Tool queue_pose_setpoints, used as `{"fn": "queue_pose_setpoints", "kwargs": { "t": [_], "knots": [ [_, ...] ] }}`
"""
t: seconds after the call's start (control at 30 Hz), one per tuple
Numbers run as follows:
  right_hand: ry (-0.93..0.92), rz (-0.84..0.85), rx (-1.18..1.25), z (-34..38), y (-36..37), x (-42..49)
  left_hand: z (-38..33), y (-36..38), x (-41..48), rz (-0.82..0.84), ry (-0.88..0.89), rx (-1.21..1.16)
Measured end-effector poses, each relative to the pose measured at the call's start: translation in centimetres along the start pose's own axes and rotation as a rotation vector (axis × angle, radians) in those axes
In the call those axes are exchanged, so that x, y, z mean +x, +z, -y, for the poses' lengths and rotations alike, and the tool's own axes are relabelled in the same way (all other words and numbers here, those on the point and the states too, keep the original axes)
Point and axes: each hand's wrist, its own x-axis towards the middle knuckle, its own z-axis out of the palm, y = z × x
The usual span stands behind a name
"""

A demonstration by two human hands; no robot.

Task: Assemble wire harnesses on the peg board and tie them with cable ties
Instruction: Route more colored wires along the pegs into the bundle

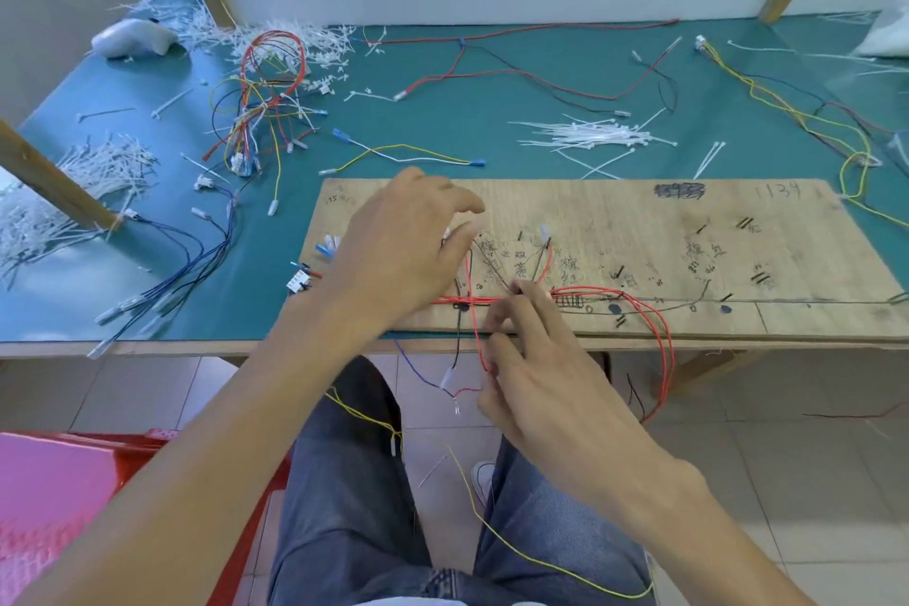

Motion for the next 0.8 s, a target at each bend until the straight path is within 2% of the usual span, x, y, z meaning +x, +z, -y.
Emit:
{"fn": "queue_pose_setpoints", "kwargs": {
  "t": [0.13,0.23,0.3,0.37,0.47,0.57,0.67,0.8],
  "knots": [
    [0.004,-0.065,-0.010,0.0,0.1,-0.5,0.6,1.8,3.5,0.086,-0.079,0.098],
    [0.149,-0.109,0.065,-0.1,0.2,-1.3,0.8,2.6,2.8,0.077,-0.053,0.148],
    [0.212,-0.151,0.135,-0.4,0.2,-2.0,0.4,2.6,2.5,0.022,0.007,0.203],
    [0.237,-0.121,0.221,-0.8,-0.1,-2.6,-0.2,2.8,2.1,-0.041,0.159,0.242],
    [0.300,0.034,0.321,-1.2,-0.5,-3.4,-1.4,2.8,0.7,0.051,0.421,0.252],
    [0.362,0.122,0.336,-2.1,-0.9,-4.0,-2.2,2.9,-1.4,0.110,0.440,0.235],
    [0.456,0.060,0.430,-3.6,-2.2,-4.3,-2.1,2.8,-3.1,0.066,0.459,0.174],
    [0.520,0.057,0.340,-6.5,-4.2,-4.5,-2.3,3.3,-4.8,0.040,0.505,0.253]
  ]
}}
